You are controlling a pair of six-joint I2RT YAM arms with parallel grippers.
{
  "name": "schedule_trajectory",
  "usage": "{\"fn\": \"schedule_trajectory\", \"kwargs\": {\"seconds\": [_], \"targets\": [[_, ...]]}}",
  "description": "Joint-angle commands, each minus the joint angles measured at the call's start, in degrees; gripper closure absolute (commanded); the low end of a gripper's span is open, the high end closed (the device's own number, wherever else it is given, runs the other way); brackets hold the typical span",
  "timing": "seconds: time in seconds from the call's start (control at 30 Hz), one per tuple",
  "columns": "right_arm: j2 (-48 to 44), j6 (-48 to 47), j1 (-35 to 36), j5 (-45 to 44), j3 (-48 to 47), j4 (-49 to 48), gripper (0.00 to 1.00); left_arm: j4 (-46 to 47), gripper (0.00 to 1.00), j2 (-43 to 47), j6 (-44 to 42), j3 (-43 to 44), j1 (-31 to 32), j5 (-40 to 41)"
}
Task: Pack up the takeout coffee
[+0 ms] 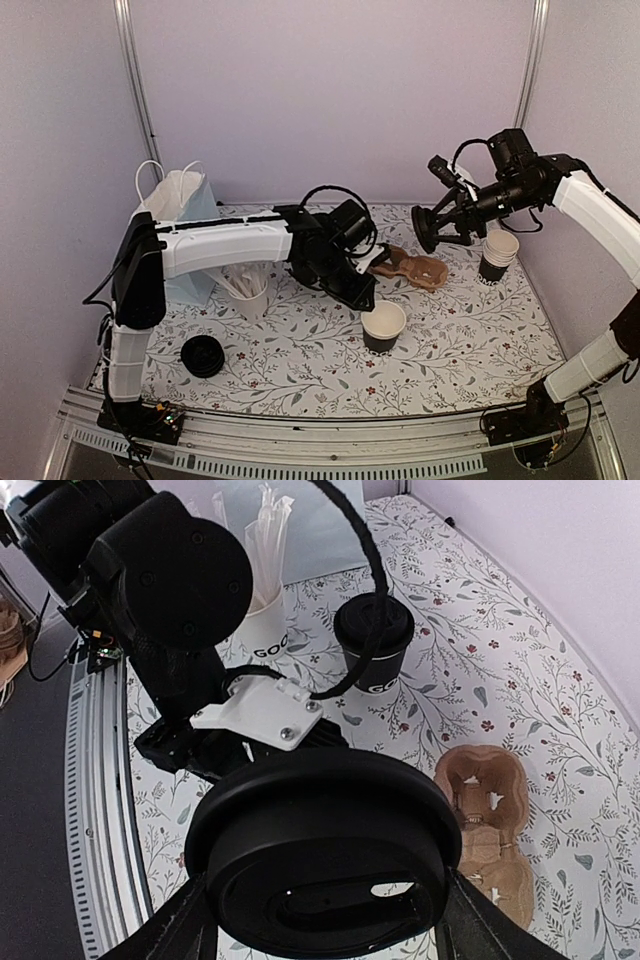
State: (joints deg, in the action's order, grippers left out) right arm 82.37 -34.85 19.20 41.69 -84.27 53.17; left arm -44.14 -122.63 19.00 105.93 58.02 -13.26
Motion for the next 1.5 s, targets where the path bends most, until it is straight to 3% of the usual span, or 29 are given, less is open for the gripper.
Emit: {"fn": "schedule_trajectory", "kwargs": {"seconds": [0.0,0.2,0.4,0.73,1.1,1.47], "targets": [[0.8,-5.1,1.0,-1.2,-2.9,6.5,0.29,-0.7,0.69,5.0,-0.2,-0.6,0.6,0.9],[3.3,-7.5,7.0,-7.9,-4.0,10.8,0.29,2.9,0.58,13.6,-0.4,-5.0,-0.2,0.7],[8.4,-8.2,16.0,-16.0,-4.6,13.8,0.31,5.8,0.58,20.3,2.2,-12.2,-2.8,3.4],[17.5,-9.2,23.4,-25.2,-10.5,18.8,0.32,13.5,0.58,24.7,8.1,-20.9,-5.3,5.3],[23.2,-8.6,28.0,-29.9,-14.0,21.7,0.31,12.9,0.58,27.3,12.7,-24.5,-7.8,12.5],[26.3,-8.2,29.4,-32.7,-15.5,21.7,0.3,14.1,0.58,28.9,12.7,-26.3,-8.9,13.1]]}}
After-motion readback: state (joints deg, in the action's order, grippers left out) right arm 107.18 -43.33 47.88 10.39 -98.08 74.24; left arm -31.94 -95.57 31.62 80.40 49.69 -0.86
